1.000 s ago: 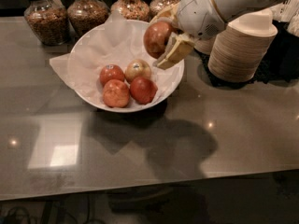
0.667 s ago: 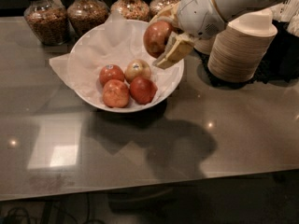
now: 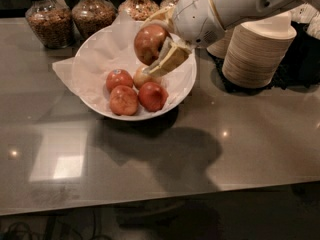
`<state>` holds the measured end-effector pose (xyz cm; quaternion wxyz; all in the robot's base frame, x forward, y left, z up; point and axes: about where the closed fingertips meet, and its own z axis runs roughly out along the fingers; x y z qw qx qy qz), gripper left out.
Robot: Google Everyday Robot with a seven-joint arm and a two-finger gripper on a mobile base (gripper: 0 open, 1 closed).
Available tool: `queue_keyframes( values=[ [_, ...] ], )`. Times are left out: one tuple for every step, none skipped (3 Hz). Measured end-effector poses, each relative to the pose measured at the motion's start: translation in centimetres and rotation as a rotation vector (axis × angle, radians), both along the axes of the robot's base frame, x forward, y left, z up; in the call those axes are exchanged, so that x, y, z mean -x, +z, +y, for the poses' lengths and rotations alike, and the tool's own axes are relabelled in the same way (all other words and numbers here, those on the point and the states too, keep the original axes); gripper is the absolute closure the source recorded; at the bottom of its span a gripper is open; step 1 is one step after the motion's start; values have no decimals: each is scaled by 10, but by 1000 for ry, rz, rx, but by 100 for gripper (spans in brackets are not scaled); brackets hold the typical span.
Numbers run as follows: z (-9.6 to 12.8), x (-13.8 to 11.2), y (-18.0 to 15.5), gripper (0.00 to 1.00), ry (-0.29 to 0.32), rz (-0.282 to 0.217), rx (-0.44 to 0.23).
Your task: Pick apple from white bowl
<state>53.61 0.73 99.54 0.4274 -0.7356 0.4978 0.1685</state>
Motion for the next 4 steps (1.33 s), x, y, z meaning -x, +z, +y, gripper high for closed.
queue_keyframes(
  values=[
    [20, 27, 1, 100, 67, 16, -86],
    [28, 56, 1, 100, 92, 20, -155],
    [13, 94, -11, 100, 47, 50, -175],
    [13, 94, -11, 100, 47, 50, -175]
  ],
)
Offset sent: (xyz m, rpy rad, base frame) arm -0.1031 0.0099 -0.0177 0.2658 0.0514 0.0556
